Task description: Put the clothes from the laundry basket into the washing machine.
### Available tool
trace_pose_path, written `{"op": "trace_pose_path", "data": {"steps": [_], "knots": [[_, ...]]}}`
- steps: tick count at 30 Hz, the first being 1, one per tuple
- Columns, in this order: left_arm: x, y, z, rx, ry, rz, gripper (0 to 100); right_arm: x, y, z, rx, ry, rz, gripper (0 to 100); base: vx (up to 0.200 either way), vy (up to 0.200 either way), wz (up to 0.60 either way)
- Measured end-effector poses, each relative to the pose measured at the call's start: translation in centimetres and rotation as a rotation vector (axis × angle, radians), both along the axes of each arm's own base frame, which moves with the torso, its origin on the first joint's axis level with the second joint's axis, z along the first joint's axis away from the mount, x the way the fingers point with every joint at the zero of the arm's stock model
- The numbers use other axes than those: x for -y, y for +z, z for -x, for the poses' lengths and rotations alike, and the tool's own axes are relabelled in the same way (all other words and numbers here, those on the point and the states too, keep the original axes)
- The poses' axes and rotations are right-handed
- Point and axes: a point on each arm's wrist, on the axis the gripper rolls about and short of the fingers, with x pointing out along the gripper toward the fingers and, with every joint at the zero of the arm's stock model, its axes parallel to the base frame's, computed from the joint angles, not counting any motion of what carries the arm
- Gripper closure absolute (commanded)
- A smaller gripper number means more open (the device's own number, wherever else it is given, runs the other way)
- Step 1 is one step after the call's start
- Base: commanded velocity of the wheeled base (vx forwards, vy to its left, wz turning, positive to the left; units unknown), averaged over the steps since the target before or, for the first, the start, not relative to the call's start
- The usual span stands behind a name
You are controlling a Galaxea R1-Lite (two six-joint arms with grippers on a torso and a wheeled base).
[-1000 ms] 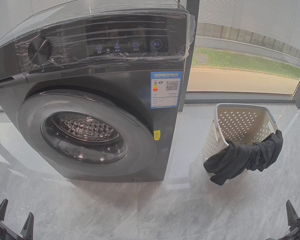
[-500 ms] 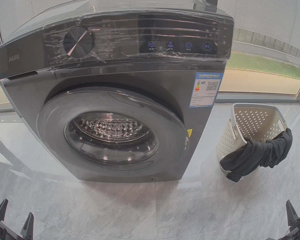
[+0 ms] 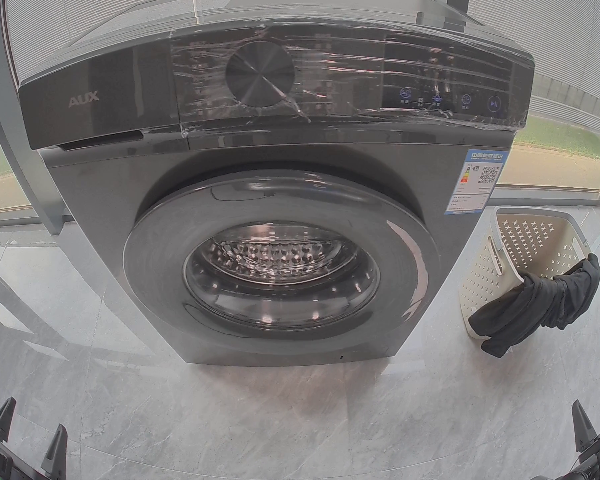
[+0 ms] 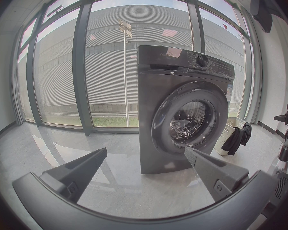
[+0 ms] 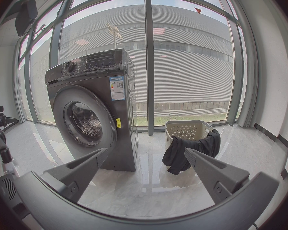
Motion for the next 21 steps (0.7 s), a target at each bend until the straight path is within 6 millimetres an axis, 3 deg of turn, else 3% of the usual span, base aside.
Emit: {"op": "trace_pose_path", "data": {"steps": [21], "knots": [[0.00,0.00,0.00,0.000,0.001,-0.001,0,0.00,0.00,0.00,0.000,0.000,0.000,0,0.000,0.000,0.00]]}}
